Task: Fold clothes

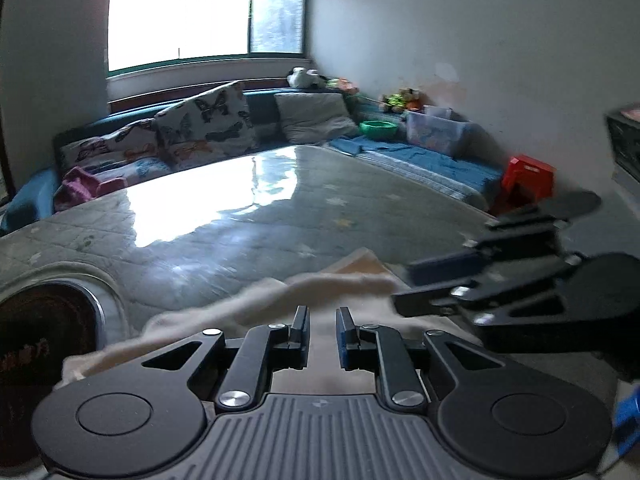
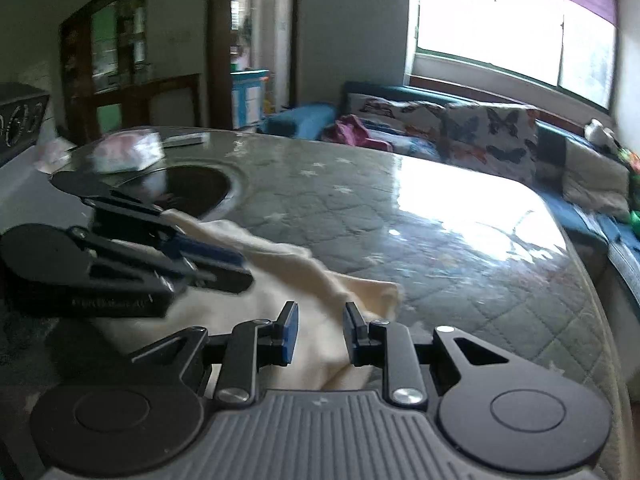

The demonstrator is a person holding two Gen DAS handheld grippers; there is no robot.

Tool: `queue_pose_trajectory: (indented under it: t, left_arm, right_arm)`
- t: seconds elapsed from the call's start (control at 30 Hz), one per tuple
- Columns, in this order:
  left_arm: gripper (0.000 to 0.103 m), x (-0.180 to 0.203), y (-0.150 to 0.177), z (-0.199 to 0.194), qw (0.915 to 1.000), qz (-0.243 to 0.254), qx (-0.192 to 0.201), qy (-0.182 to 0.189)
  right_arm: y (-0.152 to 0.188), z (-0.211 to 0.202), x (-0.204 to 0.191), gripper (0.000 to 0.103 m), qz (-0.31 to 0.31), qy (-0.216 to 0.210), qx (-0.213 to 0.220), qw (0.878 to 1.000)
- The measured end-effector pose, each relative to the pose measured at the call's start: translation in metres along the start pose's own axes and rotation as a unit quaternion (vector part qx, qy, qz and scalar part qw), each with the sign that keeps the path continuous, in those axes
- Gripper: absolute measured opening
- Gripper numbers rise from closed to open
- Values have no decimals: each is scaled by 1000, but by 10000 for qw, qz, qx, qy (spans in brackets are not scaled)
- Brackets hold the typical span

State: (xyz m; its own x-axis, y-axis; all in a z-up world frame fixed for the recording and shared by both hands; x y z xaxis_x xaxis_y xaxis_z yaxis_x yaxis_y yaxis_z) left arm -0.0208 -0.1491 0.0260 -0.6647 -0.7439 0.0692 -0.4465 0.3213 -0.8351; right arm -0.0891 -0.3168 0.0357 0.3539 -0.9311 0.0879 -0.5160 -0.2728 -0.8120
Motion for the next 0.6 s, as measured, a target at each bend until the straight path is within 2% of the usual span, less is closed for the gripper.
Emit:
queue_pose_trajectory:
  t: [0.13,0.27,0.43,0.6]
  left_arm:
    - [17,18,13,-1,9998,143,-68,92]
    - [17,19,23,4,9997,126,-189,11]
    - [16,20,23,3,9998,58,-166,-20]
    - [16,25,28,0,9999,-36,-133,-43]
  right_arm:
    - [17,-3,-14,22,-387,181,-158,9990]
    - [31,-12,-17,23,-449,298,-216,9983]
    - [24,-28,-17,23,-376,395,-16,9985]
    - [17,-17,-18,23,-185,181,67,9996]
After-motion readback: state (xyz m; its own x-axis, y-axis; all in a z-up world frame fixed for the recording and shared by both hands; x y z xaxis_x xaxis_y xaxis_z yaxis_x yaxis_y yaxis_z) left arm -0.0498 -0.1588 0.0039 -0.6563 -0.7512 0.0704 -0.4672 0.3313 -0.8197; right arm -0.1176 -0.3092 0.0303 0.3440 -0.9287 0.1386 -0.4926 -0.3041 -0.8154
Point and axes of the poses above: each gripper's, at about its wrist camera, not at the fingertips, and z roughly the way its jaws point, x to its right, y to its underside, the point moved 2 cm from there along z, roughly the way its jaws point, and after that the axes turned 5 degrees about y, right-handed, at the moved point
